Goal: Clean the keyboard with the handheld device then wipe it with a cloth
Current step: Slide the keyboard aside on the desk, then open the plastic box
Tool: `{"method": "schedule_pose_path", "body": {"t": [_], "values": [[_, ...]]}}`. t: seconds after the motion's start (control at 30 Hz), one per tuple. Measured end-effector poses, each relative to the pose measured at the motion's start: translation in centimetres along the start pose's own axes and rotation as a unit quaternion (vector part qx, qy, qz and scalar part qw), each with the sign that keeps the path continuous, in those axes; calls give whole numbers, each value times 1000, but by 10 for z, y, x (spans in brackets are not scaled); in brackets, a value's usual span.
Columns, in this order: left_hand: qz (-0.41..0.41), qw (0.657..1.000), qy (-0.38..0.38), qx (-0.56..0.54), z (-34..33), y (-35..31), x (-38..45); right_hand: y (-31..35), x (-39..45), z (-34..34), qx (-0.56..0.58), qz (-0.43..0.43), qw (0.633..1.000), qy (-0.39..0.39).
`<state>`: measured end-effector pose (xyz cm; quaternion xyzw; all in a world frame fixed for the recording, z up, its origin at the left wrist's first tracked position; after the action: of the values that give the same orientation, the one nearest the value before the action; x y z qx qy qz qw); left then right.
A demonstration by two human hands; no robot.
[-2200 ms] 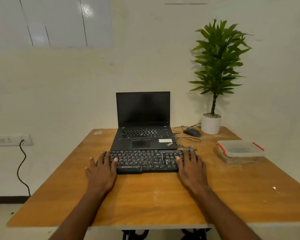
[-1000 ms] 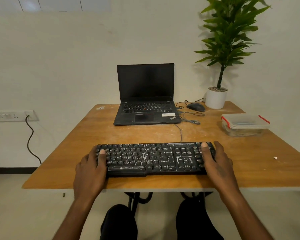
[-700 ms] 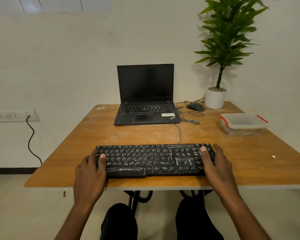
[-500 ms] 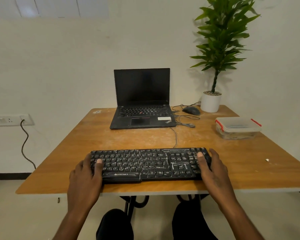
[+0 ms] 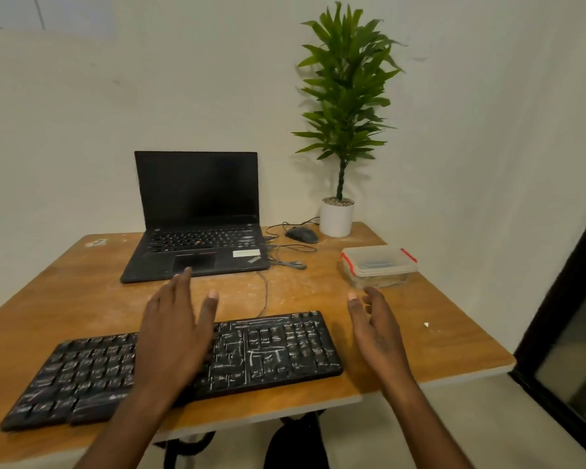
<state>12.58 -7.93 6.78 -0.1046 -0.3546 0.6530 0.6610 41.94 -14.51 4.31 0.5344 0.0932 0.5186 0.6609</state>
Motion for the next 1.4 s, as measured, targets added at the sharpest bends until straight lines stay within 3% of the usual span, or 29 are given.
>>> {"method": "schedule_pose_path", "body": {"t": [0.13, 0.37, 0.7, 1.0, 1.4], "values": [[-62, 996, 57, -19, -36, -59, 12, -9, 40, 33, 0, 16, 998, -61], [-139, 969, 205, 9, -110, -146, 35, -65, 128, 87, -75, -47, 986, -141], [-109, 948, 299, 3, -181, -202, 47, -106, 163, 82, -50, -114, 992, -17], [-98, 948, 292, -76, -192, -204, 30, -113, 157, 89, -1, -116, 993, -23], [-116, 948, 269, -125, -158, -187, -34, -106, 85, 114, -13, -101, 993, -55]]}}
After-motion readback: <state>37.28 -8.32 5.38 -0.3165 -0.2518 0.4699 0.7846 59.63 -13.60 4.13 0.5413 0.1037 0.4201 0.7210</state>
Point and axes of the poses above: each hand's wrist, its own x-axis towards the middle knuckle, its own z-axis out of the back of the hand, y = z × x, the point moved 2 cm from there along x, towards the middle knuckle, and after that the axes turned 10 degrees about z, right-handed, at the moved point
